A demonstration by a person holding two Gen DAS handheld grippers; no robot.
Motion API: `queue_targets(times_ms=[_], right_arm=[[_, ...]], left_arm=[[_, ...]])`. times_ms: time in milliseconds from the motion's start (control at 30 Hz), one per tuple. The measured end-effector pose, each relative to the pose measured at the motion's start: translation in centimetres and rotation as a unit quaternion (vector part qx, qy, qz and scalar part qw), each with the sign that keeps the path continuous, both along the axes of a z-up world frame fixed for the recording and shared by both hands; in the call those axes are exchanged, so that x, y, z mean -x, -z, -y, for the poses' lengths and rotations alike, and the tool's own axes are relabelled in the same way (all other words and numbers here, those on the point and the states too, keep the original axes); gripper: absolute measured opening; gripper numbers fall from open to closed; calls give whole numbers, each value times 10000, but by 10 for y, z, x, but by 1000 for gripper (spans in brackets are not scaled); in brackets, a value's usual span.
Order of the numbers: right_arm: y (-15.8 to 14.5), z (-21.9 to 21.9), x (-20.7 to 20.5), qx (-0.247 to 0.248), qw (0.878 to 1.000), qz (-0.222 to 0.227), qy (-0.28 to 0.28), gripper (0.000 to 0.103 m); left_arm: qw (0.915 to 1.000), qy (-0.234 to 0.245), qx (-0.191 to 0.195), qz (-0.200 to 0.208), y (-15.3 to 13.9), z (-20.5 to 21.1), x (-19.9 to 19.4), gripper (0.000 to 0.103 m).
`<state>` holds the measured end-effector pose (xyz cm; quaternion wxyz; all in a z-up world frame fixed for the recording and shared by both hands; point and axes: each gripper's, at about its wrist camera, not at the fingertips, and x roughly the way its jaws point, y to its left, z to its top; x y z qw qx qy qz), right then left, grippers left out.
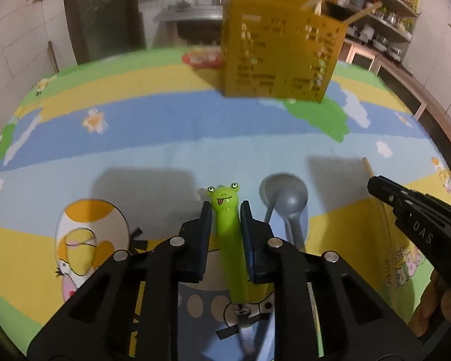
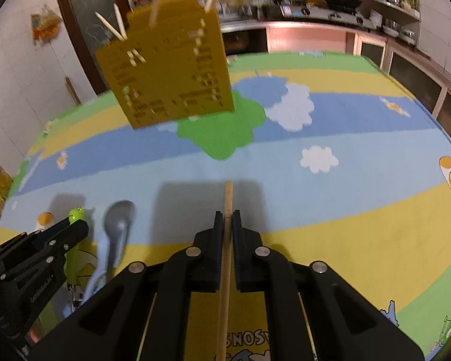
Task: Organize utensils
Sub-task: 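Close the left gripper on the green frog-handled fork, then lift the chopstick and frog fork with both grippers over the caddy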
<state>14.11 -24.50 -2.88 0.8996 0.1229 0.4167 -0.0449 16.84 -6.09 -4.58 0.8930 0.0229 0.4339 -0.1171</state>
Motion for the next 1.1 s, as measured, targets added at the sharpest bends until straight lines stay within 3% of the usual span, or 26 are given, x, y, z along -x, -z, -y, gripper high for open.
queue_targets(times_ms=[233, 467, 733, 1100], right_arm=[[-46, 3, 24, 77, 9946, 1032, 88, 6], [-85, 0, 45, 305, 9794, 1988, 168, 6], [-98, -13, 66, 615, 9623, 2640, 219, 6], [-108, -11, 84, 604, 9539, 2933, 212, 6]], left_arm=[[9946, -136, 138, 1015, -52, -17, 23, 16], [9799, -500, 404, 1890, -89, -42, 42, 16], [9748, -552, 526, 2095, -92, -54, 50, 15], [9708, -454, 598, 2277, -99, -56, 64, 15]])
